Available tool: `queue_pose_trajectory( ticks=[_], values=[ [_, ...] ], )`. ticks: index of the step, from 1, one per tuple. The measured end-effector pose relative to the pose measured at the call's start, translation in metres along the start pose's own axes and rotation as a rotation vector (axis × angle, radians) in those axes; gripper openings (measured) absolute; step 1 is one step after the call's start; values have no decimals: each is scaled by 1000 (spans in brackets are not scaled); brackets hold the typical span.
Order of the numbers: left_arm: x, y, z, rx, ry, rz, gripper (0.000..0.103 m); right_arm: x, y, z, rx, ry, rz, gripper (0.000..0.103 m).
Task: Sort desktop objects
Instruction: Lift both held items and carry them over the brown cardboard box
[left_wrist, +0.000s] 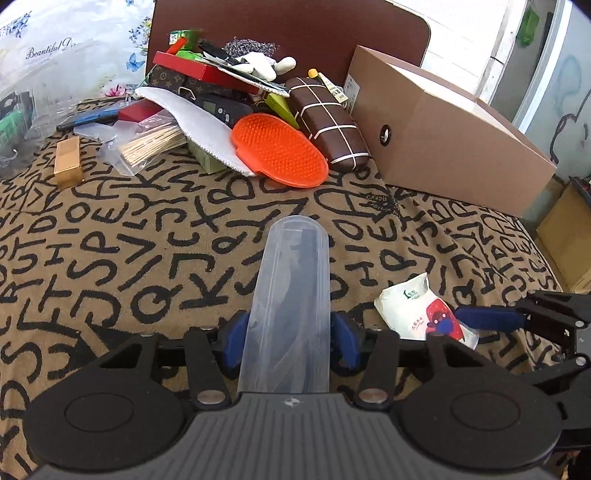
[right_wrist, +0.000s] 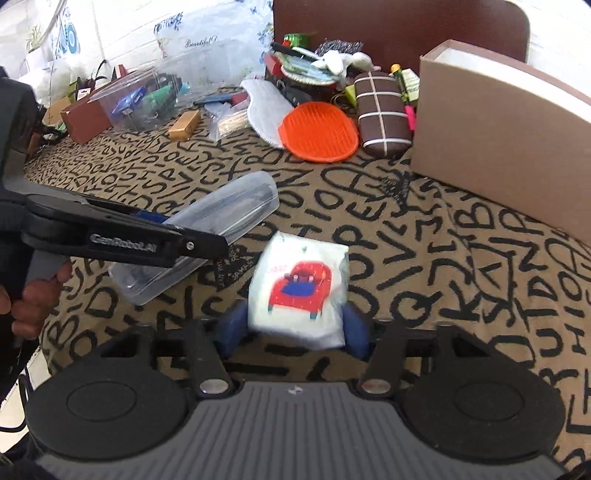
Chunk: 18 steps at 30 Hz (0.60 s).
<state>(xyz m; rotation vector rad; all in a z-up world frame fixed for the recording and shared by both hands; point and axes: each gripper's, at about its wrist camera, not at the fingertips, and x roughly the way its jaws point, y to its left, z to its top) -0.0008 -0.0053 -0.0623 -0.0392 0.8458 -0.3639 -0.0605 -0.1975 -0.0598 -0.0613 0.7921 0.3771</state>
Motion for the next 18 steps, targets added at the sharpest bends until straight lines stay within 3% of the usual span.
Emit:
queue_pose_trajectory(
  ticks=[3,6,8,9,12,16,18],
  values=[
    [5,-3,3,3,6,8,66,1,-1,2,8,-6,-11,64],
    [10,-7,6,13,6,39,66,5,0,4,5,-13,-10,65],
    [13,-8,7,18,1,38,58,8,-1,4,8,-11,-9,65],
    [13,-9,8,25,-2,43,50,10,-2,4,14,-4,-6,65],
    [14,-9,9,21,-3,49,48,13,-4,2,23,3,-4,64],
    [17,-9,7,20,-16,30,63,15,-4,2,16,0,-1,58],
    [18,-15,6,50,-20,43,62,15,-2,2,4,-2,0,55]
  ],
)
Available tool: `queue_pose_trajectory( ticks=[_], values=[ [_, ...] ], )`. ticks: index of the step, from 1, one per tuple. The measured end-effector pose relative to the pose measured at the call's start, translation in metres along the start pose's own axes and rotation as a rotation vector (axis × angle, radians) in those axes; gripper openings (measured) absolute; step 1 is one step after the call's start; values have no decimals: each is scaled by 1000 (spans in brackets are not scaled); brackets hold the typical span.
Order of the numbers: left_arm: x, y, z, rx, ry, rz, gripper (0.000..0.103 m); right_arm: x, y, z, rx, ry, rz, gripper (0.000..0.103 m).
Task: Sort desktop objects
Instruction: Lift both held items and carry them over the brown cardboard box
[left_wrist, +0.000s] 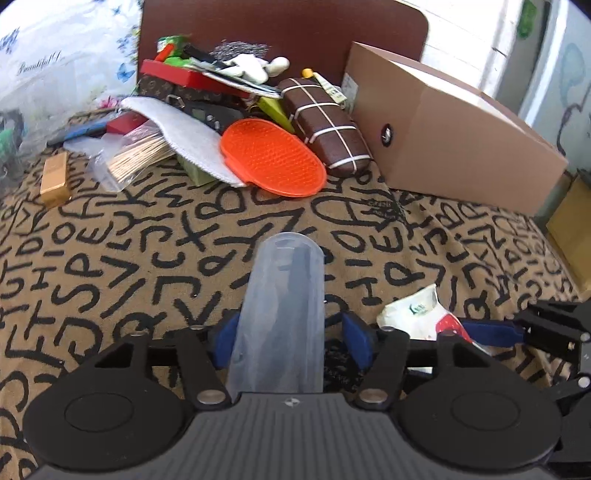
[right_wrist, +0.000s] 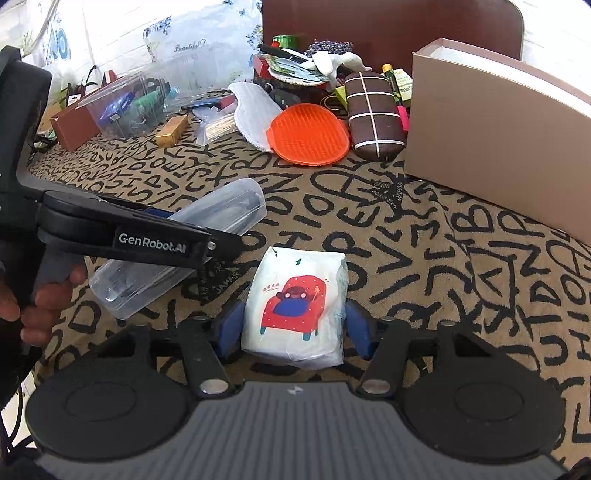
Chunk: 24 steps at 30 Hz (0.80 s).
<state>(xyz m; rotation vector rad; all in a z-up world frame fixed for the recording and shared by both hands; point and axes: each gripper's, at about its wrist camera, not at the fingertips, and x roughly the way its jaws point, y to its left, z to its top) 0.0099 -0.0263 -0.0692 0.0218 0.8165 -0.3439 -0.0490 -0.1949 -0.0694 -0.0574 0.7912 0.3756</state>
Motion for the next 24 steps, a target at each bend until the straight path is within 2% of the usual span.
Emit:
queue_pose_trajectory(
  ticks=[2,3,4,11,14,17,24],
  values=[
    [1,-5,-2,36,-7,26,58,0,2,-1,-13,-6,7,47],
    [1,-7,-2,49,-12,37,50,0,2,-1,-18,-7,11,45],
    [0,-6,-2,47,-15,36,47,-1,3,-1,-20,-9,14,39],
    [-8,-3,-2,-7,-15,13,46,-9,0,-1,-8,-23,41,31],
    [-17,-4,0,-46,-18,-32,46,-19,-4,0,3,-43,49,30],
    [-28,-12,9,-43,-48,-68,46,-33,-12,5,14,-81,54,30],
    [-52,-37,53,-12,-135,-200,46,-72,-39,26,22,-213,10,30]
  ],
)
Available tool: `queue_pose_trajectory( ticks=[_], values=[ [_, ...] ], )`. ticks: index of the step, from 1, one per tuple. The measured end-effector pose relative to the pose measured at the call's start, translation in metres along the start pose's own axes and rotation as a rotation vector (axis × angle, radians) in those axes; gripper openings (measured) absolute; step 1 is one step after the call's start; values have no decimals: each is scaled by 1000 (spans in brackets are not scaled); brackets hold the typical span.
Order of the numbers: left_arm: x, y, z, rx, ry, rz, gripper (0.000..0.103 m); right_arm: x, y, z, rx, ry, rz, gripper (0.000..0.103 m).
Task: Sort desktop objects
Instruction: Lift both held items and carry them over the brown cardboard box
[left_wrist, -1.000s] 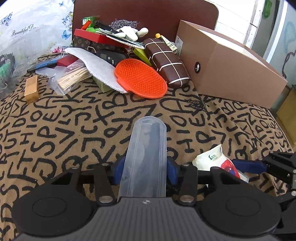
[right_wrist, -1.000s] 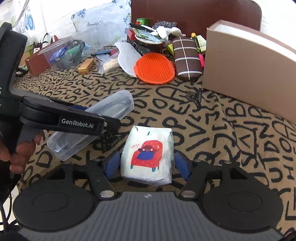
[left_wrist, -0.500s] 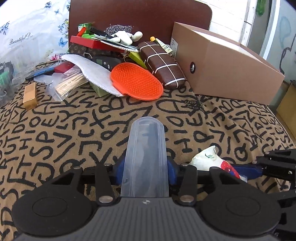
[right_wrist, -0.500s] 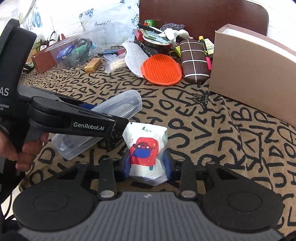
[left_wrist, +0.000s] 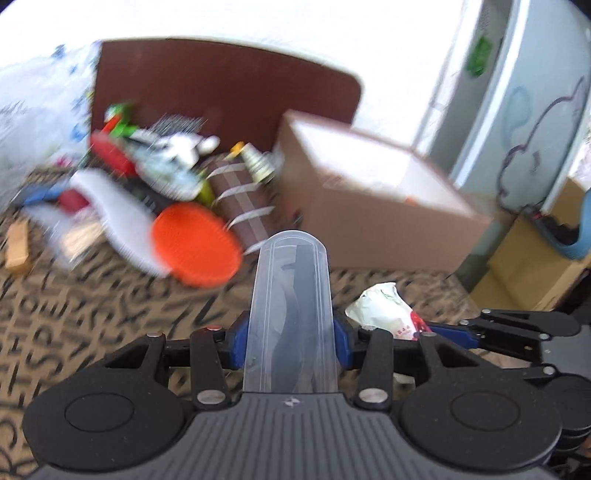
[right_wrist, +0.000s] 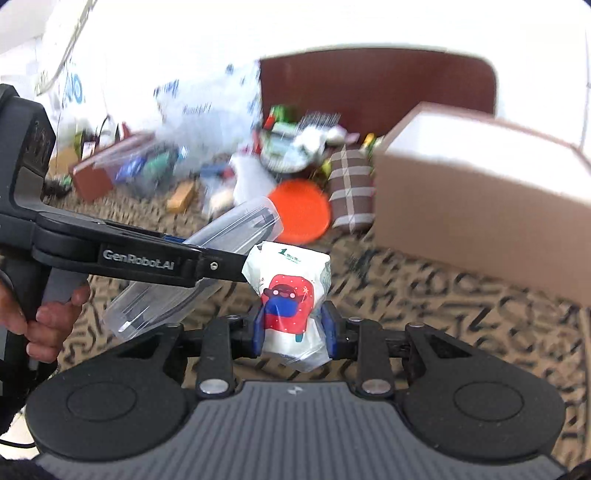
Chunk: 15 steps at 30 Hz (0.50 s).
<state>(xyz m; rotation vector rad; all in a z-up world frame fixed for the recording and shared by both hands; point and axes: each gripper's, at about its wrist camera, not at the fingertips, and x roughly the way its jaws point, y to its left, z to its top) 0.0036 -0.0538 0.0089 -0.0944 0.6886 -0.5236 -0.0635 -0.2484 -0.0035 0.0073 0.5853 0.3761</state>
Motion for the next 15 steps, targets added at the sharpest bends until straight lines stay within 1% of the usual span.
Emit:
queue_pose_trajectory(
  ticks=[3,7,11,15],
  values=[
    [1,-14,26,5,-32,-57,46,-17,-13,19,-16,-74,-45,30],
    [2,-37,64,36,-83,-108,46,-34,-32,44,-35,-152,-93,30],
    [11,-56,101,58,-126,-134,47,-47,-53,70,-47,-231,-150,30],
    [29,-75,135,91,-167,-121,47,-53,-75,96,-56,-302,-217,30]
  ],
)
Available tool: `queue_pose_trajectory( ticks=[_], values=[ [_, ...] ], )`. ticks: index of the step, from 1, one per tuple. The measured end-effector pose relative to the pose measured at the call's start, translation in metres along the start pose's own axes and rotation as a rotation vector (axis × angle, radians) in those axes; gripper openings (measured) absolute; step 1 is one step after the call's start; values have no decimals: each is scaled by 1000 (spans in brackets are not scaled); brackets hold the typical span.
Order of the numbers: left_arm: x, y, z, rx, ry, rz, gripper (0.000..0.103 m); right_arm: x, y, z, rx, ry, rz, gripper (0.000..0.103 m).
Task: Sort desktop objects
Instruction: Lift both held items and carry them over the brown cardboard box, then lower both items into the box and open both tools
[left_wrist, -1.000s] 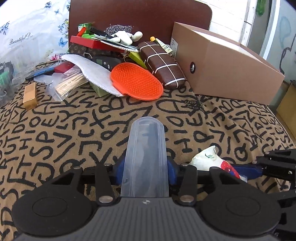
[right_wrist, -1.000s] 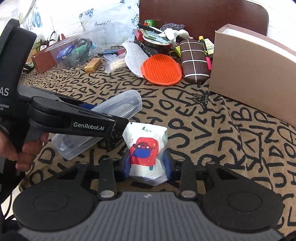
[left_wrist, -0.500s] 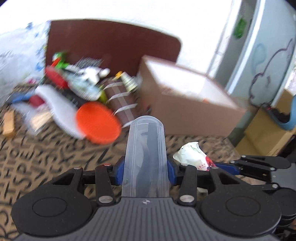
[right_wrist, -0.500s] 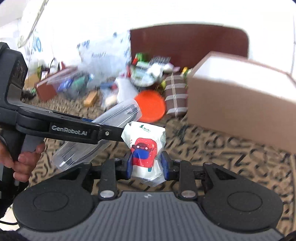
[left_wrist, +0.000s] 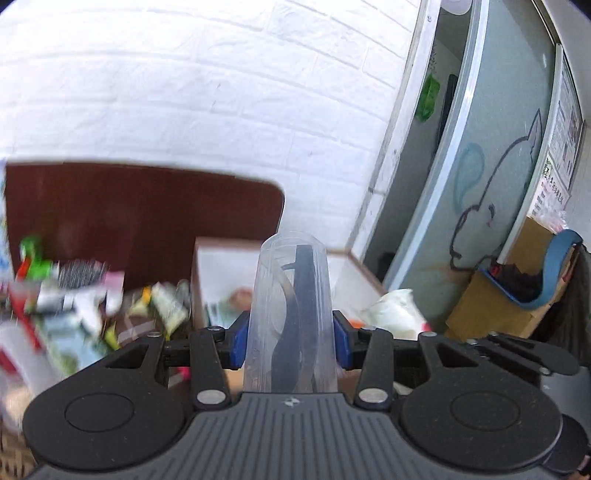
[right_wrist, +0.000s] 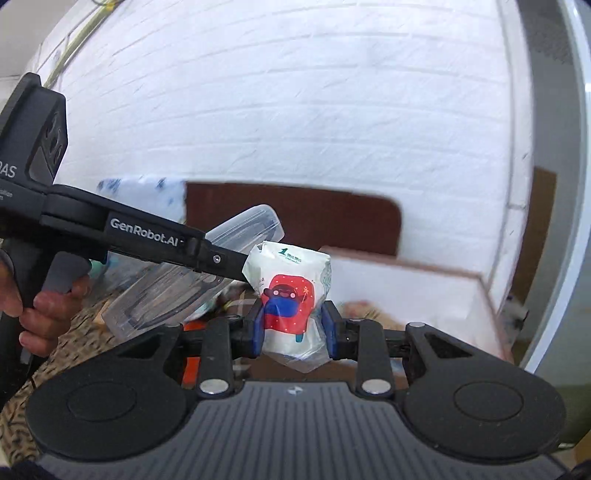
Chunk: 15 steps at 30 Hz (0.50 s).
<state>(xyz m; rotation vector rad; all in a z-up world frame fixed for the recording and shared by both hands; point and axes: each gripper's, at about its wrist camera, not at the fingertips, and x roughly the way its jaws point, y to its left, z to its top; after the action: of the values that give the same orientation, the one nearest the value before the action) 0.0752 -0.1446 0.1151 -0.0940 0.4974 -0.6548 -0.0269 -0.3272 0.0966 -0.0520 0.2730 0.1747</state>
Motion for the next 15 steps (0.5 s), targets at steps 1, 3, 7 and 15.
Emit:
queue_pose_trajectory(
  ticks=[1,3,7,15],
  values=[
    [7,-3,7,5,-5,-1,47,3,-6,5,-5,-14,-21,30],
    [22,-6,19,5,-4,-5,47,13,-18,13,-1,-29,-54,31],
    [55,-9,26,20,7,10,46,34,-45,21,29,-26,-100,31],
    [122,7,7,12,118,38,46,89,-70,-8,73,107,-136,31]
  ],
)
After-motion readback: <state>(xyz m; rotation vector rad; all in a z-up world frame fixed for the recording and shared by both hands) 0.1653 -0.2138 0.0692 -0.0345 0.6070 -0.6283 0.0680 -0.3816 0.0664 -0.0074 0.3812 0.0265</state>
